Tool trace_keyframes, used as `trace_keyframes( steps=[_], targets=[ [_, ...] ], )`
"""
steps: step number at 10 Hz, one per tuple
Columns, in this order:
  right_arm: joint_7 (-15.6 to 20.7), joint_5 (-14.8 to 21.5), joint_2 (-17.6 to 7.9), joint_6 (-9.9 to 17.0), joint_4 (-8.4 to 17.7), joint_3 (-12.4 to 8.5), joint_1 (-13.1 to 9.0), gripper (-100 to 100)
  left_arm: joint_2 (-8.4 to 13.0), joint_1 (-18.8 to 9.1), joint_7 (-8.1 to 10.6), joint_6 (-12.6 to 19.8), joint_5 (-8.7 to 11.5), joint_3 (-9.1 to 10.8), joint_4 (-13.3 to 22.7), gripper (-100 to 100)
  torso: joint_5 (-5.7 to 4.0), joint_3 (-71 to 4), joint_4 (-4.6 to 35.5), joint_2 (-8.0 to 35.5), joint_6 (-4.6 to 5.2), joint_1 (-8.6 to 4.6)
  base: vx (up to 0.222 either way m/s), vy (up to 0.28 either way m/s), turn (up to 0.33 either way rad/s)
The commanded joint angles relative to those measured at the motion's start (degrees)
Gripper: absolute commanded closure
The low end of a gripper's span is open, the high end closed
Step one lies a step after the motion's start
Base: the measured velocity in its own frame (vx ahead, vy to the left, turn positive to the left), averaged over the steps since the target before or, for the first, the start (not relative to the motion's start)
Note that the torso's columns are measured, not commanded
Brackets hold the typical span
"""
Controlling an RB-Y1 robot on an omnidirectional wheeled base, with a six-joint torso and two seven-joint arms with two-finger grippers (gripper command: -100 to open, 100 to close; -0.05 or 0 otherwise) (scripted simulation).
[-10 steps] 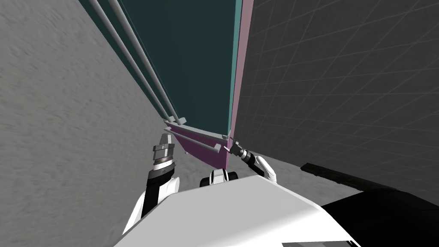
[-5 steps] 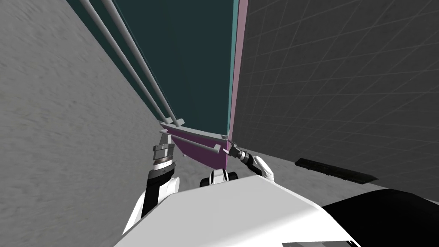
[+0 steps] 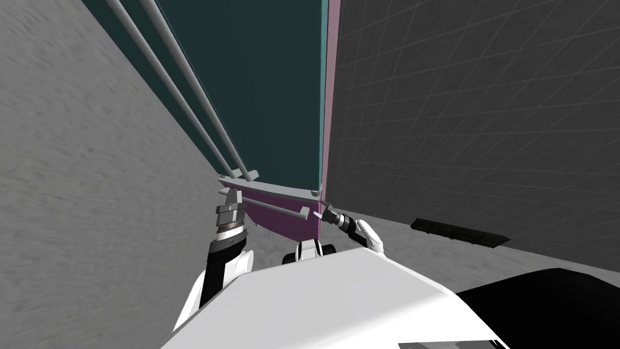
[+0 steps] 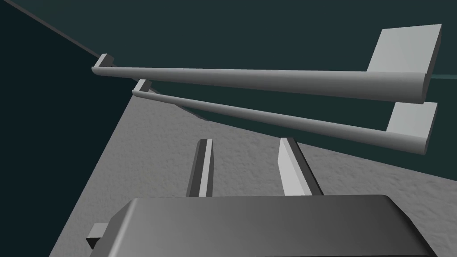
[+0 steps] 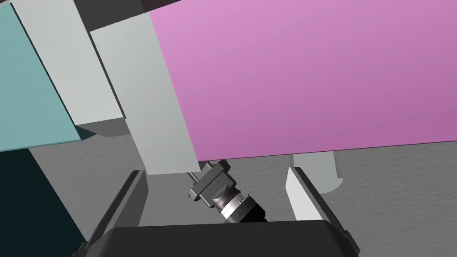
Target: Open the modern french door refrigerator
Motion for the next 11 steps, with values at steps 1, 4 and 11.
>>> trace_keyframes(
  steps=[1,4,11],
  targets=[
    [2.37,2.06,-0.29,-1.15,2.40,1.27,0.36,-100,0.00,0.01,0.00,0.00,0.00,0.00,0.00,0,-0.02,0.04,-0.19,-0.04,-0.02,0.16,0.007,0.026,-0.075],
    [4.54,2.98,-0.43,-2.28,3.31,1.45,-0.13,-100,0.00,0.01,0.00,0.00,0.00,0.00,0.00,0,0.05,0.20,-0.28,0.13,-0.20,0.57,0.004,0.014,-0.040],
    [11.26,5.87,-1.70,-5.81,7.98,2.00,-1.61,-100,0.00,0.00,0.00,0.00,0.00,0.00,0.00,0,-0.04,0.61,1.19,1.43,0.76,-1.16,0.005,0.023,-0.057]
  ],
)
